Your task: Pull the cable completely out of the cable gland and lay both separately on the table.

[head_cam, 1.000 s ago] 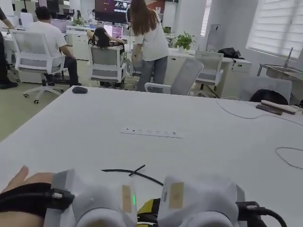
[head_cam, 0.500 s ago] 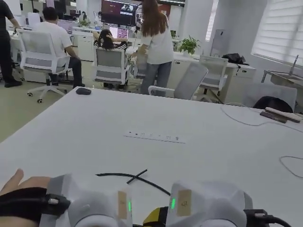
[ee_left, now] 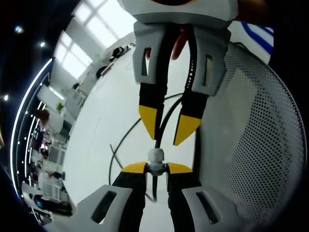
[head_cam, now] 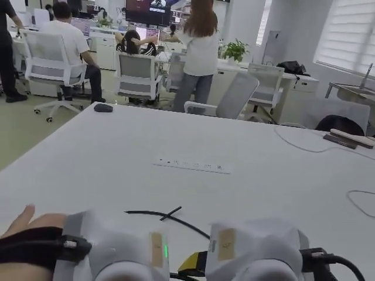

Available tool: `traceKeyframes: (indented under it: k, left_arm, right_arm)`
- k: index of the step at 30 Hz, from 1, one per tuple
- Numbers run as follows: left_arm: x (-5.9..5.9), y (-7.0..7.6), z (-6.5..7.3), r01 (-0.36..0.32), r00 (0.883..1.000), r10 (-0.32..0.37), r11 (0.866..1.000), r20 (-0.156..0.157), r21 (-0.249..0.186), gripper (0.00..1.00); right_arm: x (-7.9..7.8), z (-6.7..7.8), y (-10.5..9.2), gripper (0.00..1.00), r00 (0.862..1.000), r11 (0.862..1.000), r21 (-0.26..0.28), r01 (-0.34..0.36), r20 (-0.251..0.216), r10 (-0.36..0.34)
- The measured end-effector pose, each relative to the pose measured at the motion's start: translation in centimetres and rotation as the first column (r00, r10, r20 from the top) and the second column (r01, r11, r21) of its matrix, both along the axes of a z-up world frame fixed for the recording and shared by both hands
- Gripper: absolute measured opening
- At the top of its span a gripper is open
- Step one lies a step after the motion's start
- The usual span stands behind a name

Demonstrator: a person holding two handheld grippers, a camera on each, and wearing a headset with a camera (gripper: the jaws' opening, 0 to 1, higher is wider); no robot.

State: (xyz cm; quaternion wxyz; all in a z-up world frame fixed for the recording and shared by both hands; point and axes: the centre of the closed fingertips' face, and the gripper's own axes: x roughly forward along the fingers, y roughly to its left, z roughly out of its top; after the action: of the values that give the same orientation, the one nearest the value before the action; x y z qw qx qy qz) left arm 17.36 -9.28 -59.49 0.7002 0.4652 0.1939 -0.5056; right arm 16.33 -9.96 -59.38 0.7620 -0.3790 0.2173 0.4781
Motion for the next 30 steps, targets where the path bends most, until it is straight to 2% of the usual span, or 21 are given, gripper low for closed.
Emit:
traceKeyframes:
  k: [2, 3, 4, 5, 10, 11, 17, 20, 26, 30]
  left_arm:
    - [-0.1, -0.1, -0.1, 0.008, 1.000, -0.008, 1.000, 0.000, 0.003, 0.16]
    - [-0.3, -0.2, -0.1, 0.014, 1.000, -0.014, 1.000, -0.003, 0.003, 0.16]
    - [-0.3, -0.1, -0.1, 0.010, 1.000, -0.010, 1.000, -0.005, 0.004, 0.16]
    - [-0.3, 0.0, -0.2, 0.010, 1.000, -0.010, 1.000, -0.006, 0.007, 0.16]
    - [-0.3, 0.2, -0.3, 0.003, 1.000, -0.003, 1.000, -0.016, 0.002, 0.16]
    - [-0.2, 0.4, -0.3, 0.003, 1.000, -0.003, 1.000, -0.007, 0.011, 0.16]
    - [-0.2, 1.1, -0.3, -0.016, 1.000, 0.016, 1.000, -0.009, 0.010, 0.16]
    - [-0.2, 1.4, -0.5, -0.021, 1.000, 0.021, 1.000, -0.006, 0.020, 0.16]
    - [-0.6, 1.8, 0.0, -0.024, 1.000, 0.024, 1.000, -0.009, 0.003, 0.16]
    - [-1.0, 2.0, -0.1, -0.029, 0.999, 0.029, 1.000, -0.021, 0.004, 0.16]
  right_arm:
    - [0.5, -0.1, -0.4, 0.04, 0.999, 1.000, -0.024, 0.007, 0.031, -0.007]
    - [0.4, -0.1, -0.4, 0.03, 0.999, 1.000, -0.026, -0.013, 0.035, 0.014]
    - [0.3, -0.2, -0.4, 0.03, 1.000, 1.000, -0.014, -0.005, 0.024, 0.005]
    - [0.5, -0.2, -0.3, 0.03, 1.000, 0.999, 0.030, 0.015, 0.014, -0.015]
    - [0.1, -0.6, -0.4, 0.03, 1.000, 0.999, 0.032, 0.015, 0.011, -0.016]
    - [0.1, -0.7, -0.8, 0.03, 1.000, 0.999, 0.024, 0.023, 0.012, -0.023]
    - [-0.2, -1.2, -2.7, 0.03, 0.998, 0.998, 0.004, 0.062, 0.009, -0.062]
    - [-0.4, -1.8, -4.0, 0.03, 0.996, 0.996, -0.034, 0.086, 0.011, -0.086]
    - [-0.6, -2.2, -5.9, 0.03, 0.992, 0.991, -0.045, 0.129, 0.005, -0.129]
    - [-1.2, -3.3, -7.6, 0.03, 0.989, 0.986, -0.078, 0.144, -0.031, -0.147]
